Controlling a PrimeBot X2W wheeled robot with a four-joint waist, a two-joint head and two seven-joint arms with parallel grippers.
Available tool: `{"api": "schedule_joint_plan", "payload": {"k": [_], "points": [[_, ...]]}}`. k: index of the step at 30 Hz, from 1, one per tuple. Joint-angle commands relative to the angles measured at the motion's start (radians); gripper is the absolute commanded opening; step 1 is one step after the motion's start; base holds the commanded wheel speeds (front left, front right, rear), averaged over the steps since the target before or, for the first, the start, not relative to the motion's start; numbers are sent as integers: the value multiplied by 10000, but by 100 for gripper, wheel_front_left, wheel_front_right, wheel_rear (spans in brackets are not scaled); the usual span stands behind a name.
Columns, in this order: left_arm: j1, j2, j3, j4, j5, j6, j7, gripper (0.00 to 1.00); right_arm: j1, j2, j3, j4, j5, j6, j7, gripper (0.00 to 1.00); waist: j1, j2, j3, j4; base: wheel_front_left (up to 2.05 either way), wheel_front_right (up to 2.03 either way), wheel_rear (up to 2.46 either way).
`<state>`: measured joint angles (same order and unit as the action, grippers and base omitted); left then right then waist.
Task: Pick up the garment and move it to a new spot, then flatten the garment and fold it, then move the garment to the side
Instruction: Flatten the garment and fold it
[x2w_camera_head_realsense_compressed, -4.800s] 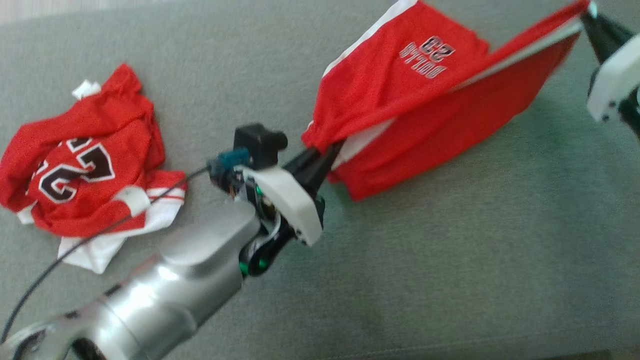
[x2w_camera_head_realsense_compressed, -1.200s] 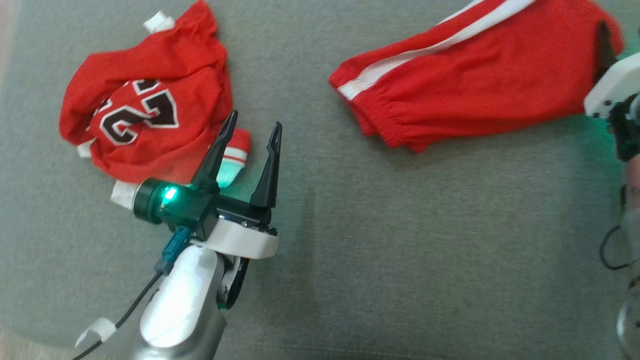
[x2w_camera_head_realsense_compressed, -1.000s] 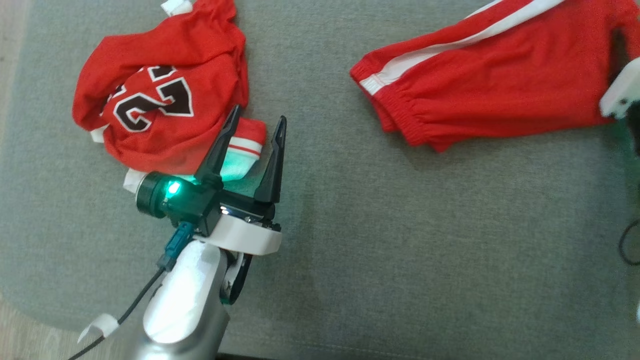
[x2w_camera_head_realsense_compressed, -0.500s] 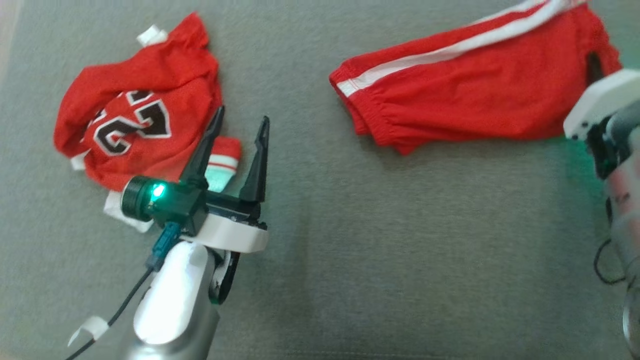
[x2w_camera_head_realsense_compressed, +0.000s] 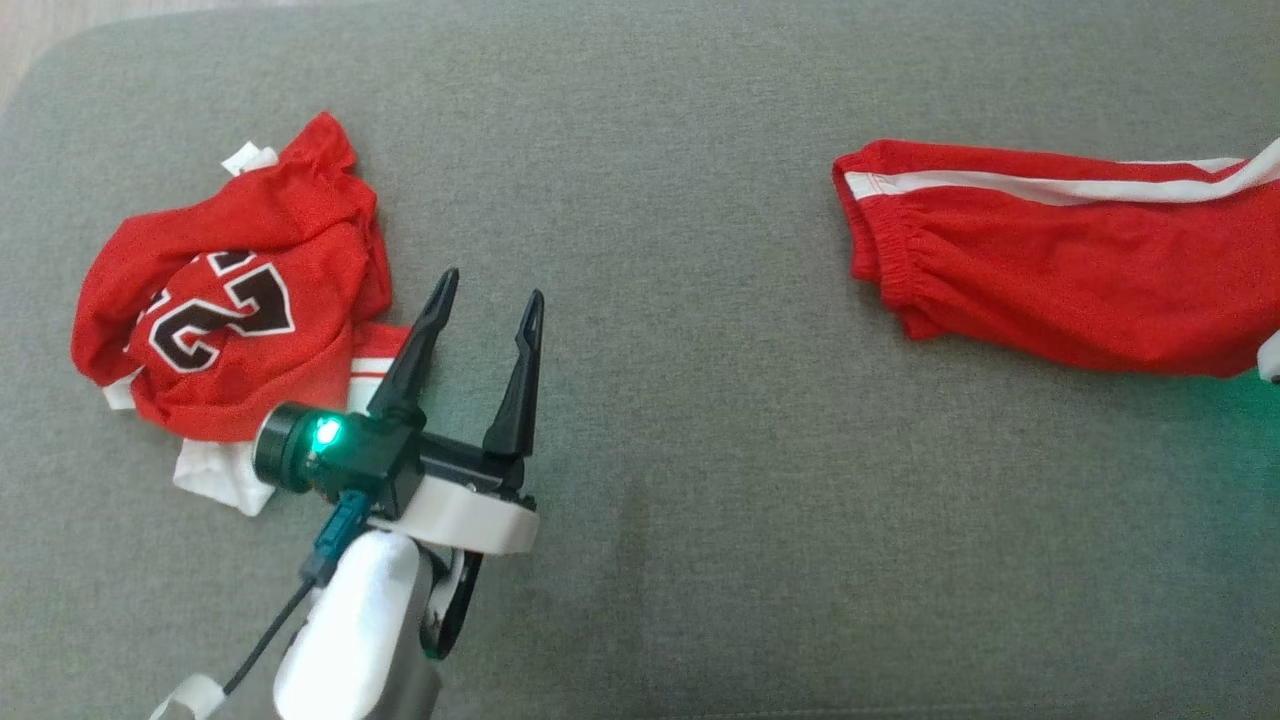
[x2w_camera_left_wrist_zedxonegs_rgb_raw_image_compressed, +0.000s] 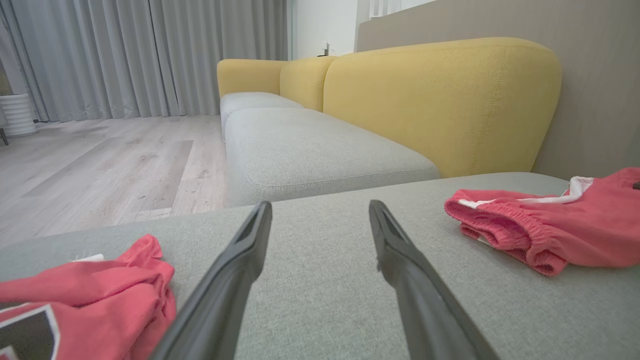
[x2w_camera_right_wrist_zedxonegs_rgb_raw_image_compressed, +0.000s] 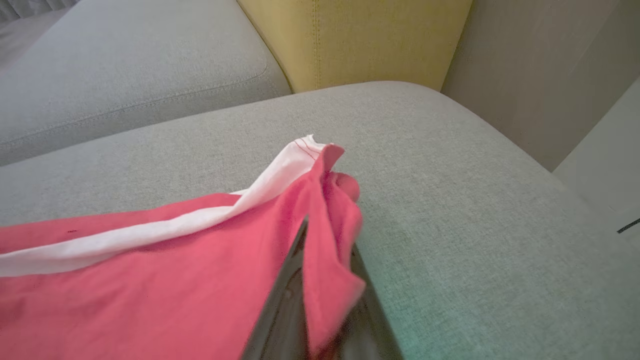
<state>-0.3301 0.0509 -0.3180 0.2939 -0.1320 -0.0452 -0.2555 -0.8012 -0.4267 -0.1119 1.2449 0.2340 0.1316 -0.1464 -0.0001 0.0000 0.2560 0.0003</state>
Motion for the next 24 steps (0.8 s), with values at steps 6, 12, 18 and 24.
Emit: {"api": "schedule_joint_plan", "payload": {"k": [6, 12, 18, 24], "points": [[145, 47, 494, -209, -40, -119, -63, 100, -98, 263, 199, -564, 546, -9, -599, 0, 1, 0, -156, 120, 0, 0, 0], [346, 30, 489, -82, -57, -138, -63, 100, -167, 966, 507, -1290, 1474, -9, -718, 0, 1, 0, -553, 229, 0, 0, 0], [605, 18, 559, -82, -94, -103, -63, 100, 78, 1687, 1495, -2637, 2600, -9, -581, 0, 1, 0, -1036, 287, 0, 0, 0], [771, 12, 564, -92, -90, -121, -63, 100, 494, 2316, 2320, -3940, 3900, -9, -210, 0, 1, 0, -1322, 499, 0, 0, 0]]}}
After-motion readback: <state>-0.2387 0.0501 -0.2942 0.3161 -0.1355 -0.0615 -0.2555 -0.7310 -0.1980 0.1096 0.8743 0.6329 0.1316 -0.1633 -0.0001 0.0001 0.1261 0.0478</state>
